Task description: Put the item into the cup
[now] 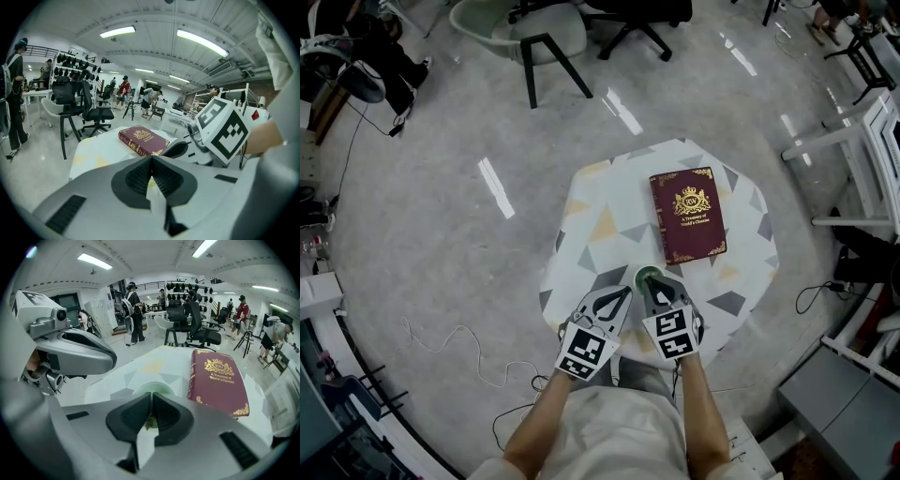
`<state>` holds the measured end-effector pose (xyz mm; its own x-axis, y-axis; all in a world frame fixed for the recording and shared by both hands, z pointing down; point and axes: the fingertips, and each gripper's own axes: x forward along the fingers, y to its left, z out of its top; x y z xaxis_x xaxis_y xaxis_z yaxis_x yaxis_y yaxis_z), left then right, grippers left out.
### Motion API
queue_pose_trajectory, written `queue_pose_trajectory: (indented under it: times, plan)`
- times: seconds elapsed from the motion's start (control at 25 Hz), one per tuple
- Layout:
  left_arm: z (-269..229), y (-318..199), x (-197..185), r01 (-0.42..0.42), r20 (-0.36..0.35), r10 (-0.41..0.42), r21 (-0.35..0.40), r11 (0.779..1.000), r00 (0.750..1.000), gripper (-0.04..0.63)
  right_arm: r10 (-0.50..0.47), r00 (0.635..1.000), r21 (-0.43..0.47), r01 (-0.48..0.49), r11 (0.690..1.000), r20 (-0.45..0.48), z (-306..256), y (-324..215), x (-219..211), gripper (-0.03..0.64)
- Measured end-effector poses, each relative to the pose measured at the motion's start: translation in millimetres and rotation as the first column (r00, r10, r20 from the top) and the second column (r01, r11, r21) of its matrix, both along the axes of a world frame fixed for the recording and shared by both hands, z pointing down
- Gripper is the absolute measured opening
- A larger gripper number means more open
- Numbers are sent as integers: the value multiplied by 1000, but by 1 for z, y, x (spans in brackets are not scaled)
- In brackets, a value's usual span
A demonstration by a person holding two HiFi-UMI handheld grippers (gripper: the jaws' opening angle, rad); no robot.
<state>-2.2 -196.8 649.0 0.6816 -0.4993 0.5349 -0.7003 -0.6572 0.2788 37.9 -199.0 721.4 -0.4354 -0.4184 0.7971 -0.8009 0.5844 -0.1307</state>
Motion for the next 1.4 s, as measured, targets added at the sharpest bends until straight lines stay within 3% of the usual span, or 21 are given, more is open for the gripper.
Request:
queue_pose_trajectory:
  times: [1.4]
  plan:
    - [-12,0,-9,-1,15,1,34,999,1000,11,23,999,77,-26,997,38,-22,-1,-3,67]
